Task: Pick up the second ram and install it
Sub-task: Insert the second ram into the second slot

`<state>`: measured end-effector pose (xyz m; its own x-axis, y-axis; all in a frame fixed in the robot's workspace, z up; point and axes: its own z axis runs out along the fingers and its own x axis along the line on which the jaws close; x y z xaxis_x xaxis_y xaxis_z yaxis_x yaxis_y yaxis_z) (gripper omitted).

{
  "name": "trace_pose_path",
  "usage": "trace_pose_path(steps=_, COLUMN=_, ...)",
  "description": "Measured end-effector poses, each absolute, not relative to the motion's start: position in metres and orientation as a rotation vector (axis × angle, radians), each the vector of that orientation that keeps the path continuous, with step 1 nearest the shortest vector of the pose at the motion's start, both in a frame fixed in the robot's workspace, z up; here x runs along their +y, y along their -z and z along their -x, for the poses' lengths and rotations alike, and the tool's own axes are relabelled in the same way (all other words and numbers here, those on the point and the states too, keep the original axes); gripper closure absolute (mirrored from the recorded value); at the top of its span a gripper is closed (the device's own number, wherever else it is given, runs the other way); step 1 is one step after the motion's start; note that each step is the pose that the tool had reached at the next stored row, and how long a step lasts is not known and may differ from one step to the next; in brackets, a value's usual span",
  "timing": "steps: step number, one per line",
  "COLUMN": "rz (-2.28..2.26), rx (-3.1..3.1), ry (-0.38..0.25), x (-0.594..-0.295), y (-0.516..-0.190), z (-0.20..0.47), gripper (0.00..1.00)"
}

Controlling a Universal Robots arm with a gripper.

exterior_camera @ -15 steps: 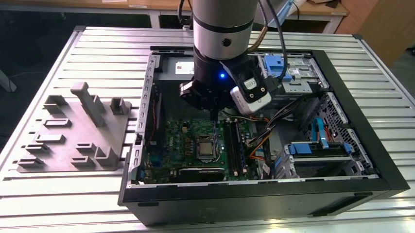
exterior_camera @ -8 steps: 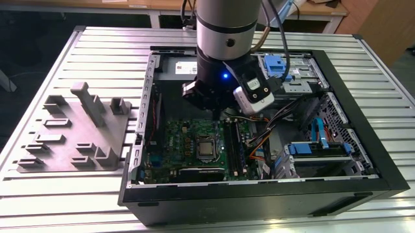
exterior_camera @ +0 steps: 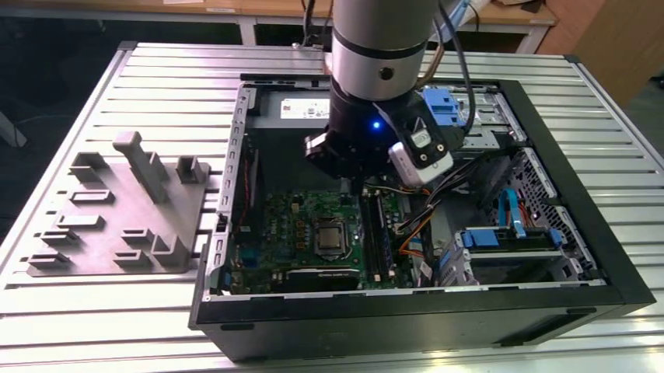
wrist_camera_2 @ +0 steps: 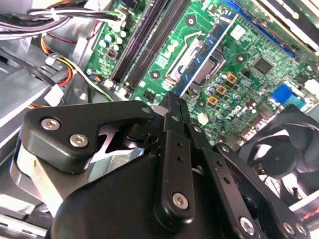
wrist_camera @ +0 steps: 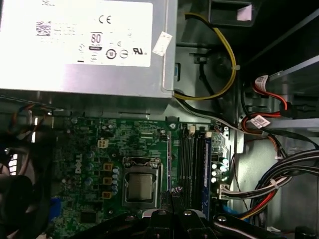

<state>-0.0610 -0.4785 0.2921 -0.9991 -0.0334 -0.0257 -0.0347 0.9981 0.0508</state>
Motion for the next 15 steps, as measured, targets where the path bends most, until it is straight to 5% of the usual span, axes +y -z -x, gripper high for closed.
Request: trace_pose_path(steps=15, rz=0.04, rx=3.114, ry=-0.116, x=-0.48, y=-0.277, z=0.05, gripper=0.89)
